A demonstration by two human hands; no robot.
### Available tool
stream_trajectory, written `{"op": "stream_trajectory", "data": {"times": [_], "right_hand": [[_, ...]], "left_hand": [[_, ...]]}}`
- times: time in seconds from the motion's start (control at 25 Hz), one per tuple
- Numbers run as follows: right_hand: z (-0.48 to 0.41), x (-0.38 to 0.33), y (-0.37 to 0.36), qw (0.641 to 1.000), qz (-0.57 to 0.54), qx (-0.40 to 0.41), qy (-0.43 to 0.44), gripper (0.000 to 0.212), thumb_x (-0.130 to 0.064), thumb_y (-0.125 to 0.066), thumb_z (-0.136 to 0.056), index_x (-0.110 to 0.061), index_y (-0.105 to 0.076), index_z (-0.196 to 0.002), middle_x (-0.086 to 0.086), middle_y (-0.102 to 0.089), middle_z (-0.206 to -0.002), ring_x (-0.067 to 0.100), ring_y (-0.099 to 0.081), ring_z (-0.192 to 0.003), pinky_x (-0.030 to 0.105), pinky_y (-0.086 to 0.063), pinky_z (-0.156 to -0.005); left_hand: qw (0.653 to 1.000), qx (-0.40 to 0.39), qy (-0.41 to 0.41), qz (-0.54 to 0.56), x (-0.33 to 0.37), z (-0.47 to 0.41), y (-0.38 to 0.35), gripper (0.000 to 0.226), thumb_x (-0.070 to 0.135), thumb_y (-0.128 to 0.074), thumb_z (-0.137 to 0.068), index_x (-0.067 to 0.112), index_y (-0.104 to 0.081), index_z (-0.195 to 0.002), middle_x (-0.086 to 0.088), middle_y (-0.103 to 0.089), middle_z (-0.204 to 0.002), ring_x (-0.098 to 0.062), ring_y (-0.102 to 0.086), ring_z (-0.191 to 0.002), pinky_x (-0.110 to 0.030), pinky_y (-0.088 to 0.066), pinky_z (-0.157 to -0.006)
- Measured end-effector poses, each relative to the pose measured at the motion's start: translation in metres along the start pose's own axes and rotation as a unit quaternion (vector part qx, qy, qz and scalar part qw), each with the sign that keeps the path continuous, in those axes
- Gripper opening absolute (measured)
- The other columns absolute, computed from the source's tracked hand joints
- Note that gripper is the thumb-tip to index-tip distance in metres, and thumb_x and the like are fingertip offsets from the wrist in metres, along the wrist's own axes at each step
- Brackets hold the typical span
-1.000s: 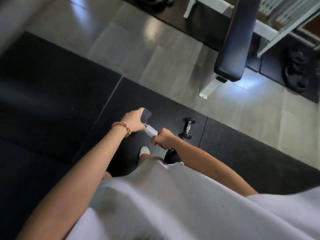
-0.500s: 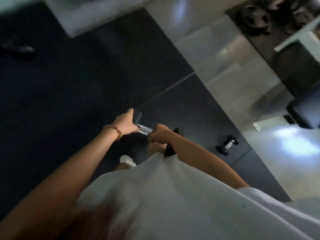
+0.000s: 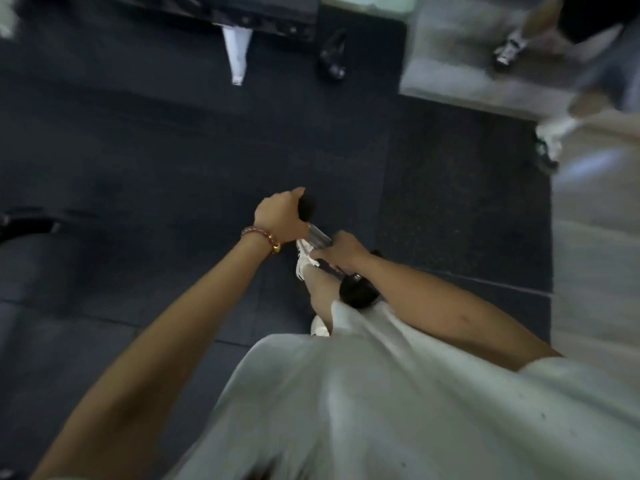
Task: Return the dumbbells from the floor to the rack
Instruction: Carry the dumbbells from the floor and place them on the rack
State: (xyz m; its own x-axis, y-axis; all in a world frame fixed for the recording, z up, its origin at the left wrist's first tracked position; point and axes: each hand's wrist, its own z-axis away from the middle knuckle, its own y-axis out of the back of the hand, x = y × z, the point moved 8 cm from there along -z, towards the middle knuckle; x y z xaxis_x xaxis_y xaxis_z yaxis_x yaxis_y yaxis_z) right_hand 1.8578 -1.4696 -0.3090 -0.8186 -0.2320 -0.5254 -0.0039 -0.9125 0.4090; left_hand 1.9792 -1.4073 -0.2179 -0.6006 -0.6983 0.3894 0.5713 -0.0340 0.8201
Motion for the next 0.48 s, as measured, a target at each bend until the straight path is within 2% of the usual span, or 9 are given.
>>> {"op": "stream_trajectory", "data": {"times": [0.12,0.24,0.32,0.4,0.48], "right_hand": [[-0.041,-0.059,-0.012,0.997,-0.078,-0.009,-0.005,0.033,-0.037,-0.068,-0.074,-0.010,-0.054,-0.061,0.005,-0.052,-0.051,0.018,-0.048,-0.047,0.030,-0.038,-0.052],[-0.088,-0.107,-0.012,0.989,-0.139,-0.022,-0.042,0.026,-0.023,-0.067,-0.073,-0.006,-0.055,-0.059,0.009,-0.050,-0.052,0.019,-0.047,-0.047,0.027,-0.035,-0.048],[-0.111,-0.139,-0.002,0.989,-0.136,-0.026,-0.043,0.022,-0.015,-0.066,-0.071,-0.004,-0.055,-0.056,0.009,-0.050,-0.049,0.019,-0.046,-0.043,0.026,-0.037,-0.046],[-0.134,-0.170,0.014,0.992,-0.117,-0.031,-0.042,0.019,-0.013,-0.065,-0.068,-0.004,-0.055,-0.054,0.008,-0.050,-0.046,0.018,-0.044,-0.040,0.028,-0.038,-0.047],[-0.157,-0.195,0.033,0.993,-0.103,-0.014,-0.058,0.018,-0.013,-0.064,-0.068,-0.005,-0.055,-0.055,0.007,-0.051,-0.049,0.017,-0.044,-0.041,0.023,-0.035,-0.043]], "left_hand": [[0.999,0.011,-0.019,-0.046,-0.034,-0.040,0.041,0.071,0.022,-0.067,-0.074,0.021,-0.039,-0.139,-0.007,-0.064,-0.112,-0.029,-0.062,-0.102,-0.035,-0.051,-0.080],[0.996,-0.030,-0.033,-0.072,-0.066,-0.096,0.072,0.076,0.022,-0.065,-0.075,0.023,-0.032,-0.143,-0.007,-0.063,-0.115,-0.027,-0.062,-0.102,-0.038,-0.052,-0.084],[0.996,-0.044,-0.023,-0.071,-0.086,-0.129,0.091,0.077,0.026,-0.067,-0.077,0.023,-0.030,-0.144,-0.006,-0.062,-0.119,-0.026,-0.061,-0.105,-0.036,-0.051,-0.088],[0.998,-0.046,-0.011,-0.048,-0.106,-0.156,0.114,0.078,0.030,-0.067,-0.078,0.023,-0.028,-0.145,-0.006,-0.061,-0.122,-0.026,-0.060,-0.108,-0.035,-0.048,-0.089],[0.998,-0.049,0.004,0.035,-0.130,-0.181,0.132,0.078,0.028,-0.068,-0.079,0.024,-0.028,-0.145,-0.006,-0.059,-0.127,-0.026,-0.058,-0.114,-0.035,-0.046,-0.093]]}}
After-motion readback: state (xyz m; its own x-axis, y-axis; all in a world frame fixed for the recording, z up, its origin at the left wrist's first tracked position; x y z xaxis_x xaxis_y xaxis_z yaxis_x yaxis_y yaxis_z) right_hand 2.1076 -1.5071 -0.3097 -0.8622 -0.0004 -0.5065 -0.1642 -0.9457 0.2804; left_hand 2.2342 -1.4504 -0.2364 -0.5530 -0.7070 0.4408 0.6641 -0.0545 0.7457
